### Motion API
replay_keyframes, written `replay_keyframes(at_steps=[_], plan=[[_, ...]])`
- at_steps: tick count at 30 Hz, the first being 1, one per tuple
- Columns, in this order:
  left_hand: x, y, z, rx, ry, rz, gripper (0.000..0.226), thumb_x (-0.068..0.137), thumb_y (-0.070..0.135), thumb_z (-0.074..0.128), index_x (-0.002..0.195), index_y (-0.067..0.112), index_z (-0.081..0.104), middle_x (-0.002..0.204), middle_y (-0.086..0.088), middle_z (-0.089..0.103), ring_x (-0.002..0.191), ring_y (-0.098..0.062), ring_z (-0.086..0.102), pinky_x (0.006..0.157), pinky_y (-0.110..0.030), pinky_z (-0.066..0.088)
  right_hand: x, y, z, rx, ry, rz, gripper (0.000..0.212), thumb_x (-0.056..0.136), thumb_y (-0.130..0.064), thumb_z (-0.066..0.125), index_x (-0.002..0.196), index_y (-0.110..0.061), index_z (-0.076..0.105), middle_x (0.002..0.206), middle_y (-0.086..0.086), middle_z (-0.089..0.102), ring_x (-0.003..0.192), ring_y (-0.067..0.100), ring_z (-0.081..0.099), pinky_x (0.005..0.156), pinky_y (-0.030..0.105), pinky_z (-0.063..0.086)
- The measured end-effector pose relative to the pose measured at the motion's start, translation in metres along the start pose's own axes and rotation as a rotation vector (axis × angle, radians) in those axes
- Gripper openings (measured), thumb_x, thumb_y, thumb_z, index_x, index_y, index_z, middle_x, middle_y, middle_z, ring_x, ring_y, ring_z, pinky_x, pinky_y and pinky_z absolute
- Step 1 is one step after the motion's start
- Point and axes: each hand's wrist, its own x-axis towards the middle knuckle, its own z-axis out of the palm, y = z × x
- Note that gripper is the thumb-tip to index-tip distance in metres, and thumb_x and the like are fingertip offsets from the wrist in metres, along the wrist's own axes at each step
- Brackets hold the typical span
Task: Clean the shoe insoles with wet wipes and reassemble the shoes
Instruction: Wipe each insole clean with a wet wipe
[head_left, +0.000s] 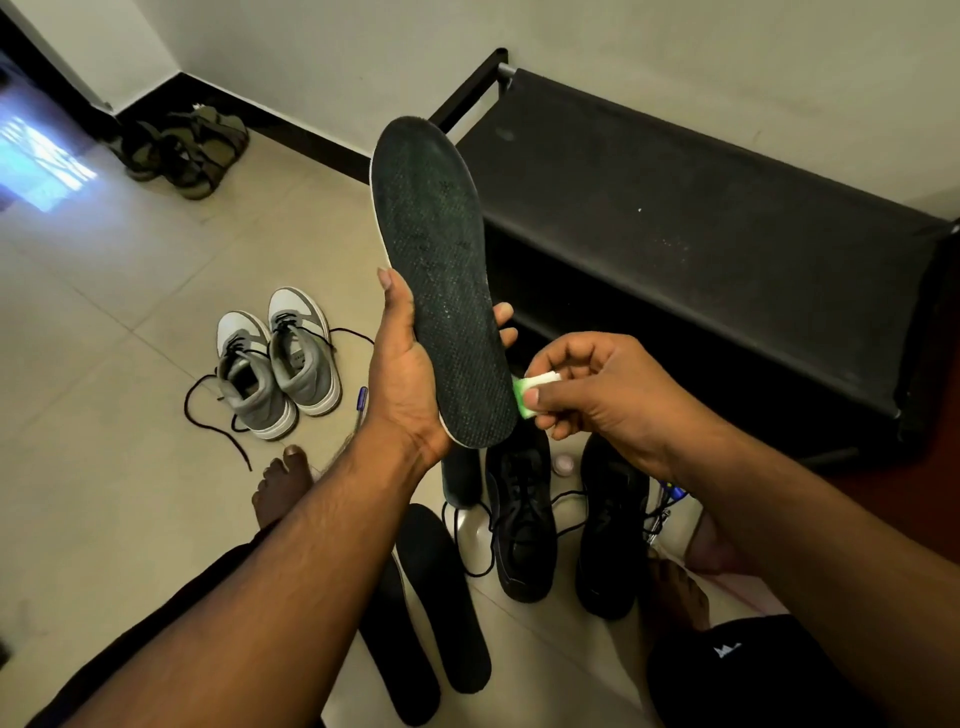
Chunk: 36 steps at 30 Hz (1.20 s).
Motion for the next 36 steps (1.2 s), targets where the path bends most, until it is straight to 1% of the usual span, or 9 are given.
replay_keyframes(at_steps=[2, 4, 7, 13, 20, 27, 30, 33, 36], plan=[[0.002, -0.003, 0.000, -0.035, 0.011, 0.031, 0.092, 0.085, 0.076, 0.039, 0.144, 0.007, 0.045, 0.132, -0.027, 0.057, 0.103, -0.032, 0.065, 0.081, -0.039, 0.056, -0.002, -0.001, 0.004, -0.032, -0.004, -0.019, 0.012, 0.080, 0.004, 0.071, 0.089, 0.001, 0.065, 0.074, 0.014, 0.069, 0.059, 0.018, 0.063, 0.051, 0.022, 0.051], [0.004, -0.006, -0.001, -0.078, 0.018, 0.043, 0.096, 0.078, 0.077, 0.049, 0.145, 0.008, 0.044, 0.140, -0.030, 0.050, 0.107, -0.037, 0.063, 0.083, -0.042, 0.055, -0.006, -0.002, 0.008, -0.051, -0.046, -0.034, 0.010, 0.080, 0.004, 0.071, 0.088, 0.000, 0.066, 0.074, 0.015, 0.069, 0.061, 0.018, 0.063, 0.053, 0.023, 0.051], [0.008, -0.012, -0.002, -0.129, 0.022, 0.043, 0.096, 0.076, 0.076, 0.053, 0.143, 0.007, 0.046, 0.139, -0.032, 0.050, 0.109, -0.039, 0.063, 0.084, -0.044, 0.055, -0.012, -0.003, 0.015, -0.110, -0.108, -0.047, 0.011, 0.080, 0.004, 0.071, 0.090, 0.003, 0.066, 0.080, 0.023, 0.069, 0.063, 0.020, 0.062, 0.055, 0.025, 0.052], [0.014, -0.016, -0.007, -0.140, 0.032, 0.095, 0.086, 0.086, 0.072, 0.044, 0.144, 0.008, 0.045, 0.135, -0.030, 0.055, 0.117, -0.042, 0.062, 0.082, -0.042, 0.057, -0.005, -0.001, 0.005, -0.131, 0.073, -0.019, 0.009, 0.080, 0.002, 0.071, 0.088, 0.002, 0.067, 0.083, 0.025, 0.069, 0.063, 0.021, 0.062, 0.052, 0.023, 0.051], [0.010, -0.020, -0.003, -0.143, 0.081, 0.109, 0.091, 0.079, 0.072, 0.052, 0.140, 0.004, 0.048, 0.135, -0.034, 0.052, 0.106, -0.040, 0.065, 0.082, -0.043, 0.056, -0.017, 0.005, 0.031, -0.149, -0.096, -0.097, 0.008, 0.080, 0.003, 0.071, 0.086, 0.000, 0.067, 0.076, 0.023, 0.068, 0.061, 0.019, 0.062, 0.052, 0.023, 0.052], [0.008, -0.021, 0.000, -0.113, 0.095, 0.160, 0.084, 0.084, 0.067, 0.051, 0.139, 0.004, 0.049, 0.134, -0.032, 0.054, 0.104, -0.038, 0.067, 0.083, -0.046, 0.056, -0.005, 0.006, 0.013, -0.193, 0.102, -0.037, 0.007, 0.081, 0.000, 0.071, 0.085, -0.004, 0.067, 0.078, 0.019, 0.070, 0.062, 0.019, 0.063, 0.056, 0.026, 0.053], [0.006, -0.022, 0.004, -0.116, 0.112, 0.144, 0.090, 0.078, 0.070, 0.058, 0.138, 0.003, 0.050, 0.133, -0.035, 0.052, 0.102, -0.041, 0.066, 0.083, -0.047, 0.055, -0.009, 0.009, 0.022, -0.166, 0.037, -0.066, 0.008, 0.081, 0.000, 0.071, 0.083, -0.006, 0.066, 0.071, 0.011, 0.068, 0.060, 0.015, 0.064, 0.053, 0.022, 0.051], [0.006, -0.025, 0.004, -0.101, 0.134, 0.146, 0.082, 0.085, 0.068, 0.056, 0.137, 0.004, 0.051, 0.133, -0.036, 0.052, 0.100, -0.042, 0.065, 0.082, -0.049, 0.057, -0.015, 0.007, 0.031, -0.122, -0.082, -0.128, 0.009, 0.080, 0.002, 0.071, 0.083, -0.004, 0.067, 0.071, 0.012, 0.068, 0.059, 0.014, 0.062, 0.053, 0.022, 0.051], [0.008, -0.024, 0.001, -0.128, 0.090, 0.096, 0.107, 0.063, 0.076, 0.073, 0.140, 0.005, 0.049, 0.136, -0.035, 0.050, 0.105, -0.043, 0.063, 0.086, -0.051, 0.054, -0.013, 0.003, 0.024, -0.128, -0.042, -0.109, 0.009, 0.080, 0.002, 0.071, 0.088, 0.000, 0.067, 0.079, 0.022, 0.069, 0.062, 0.018, 0.061, 0.054, 0.024, 0.051]])
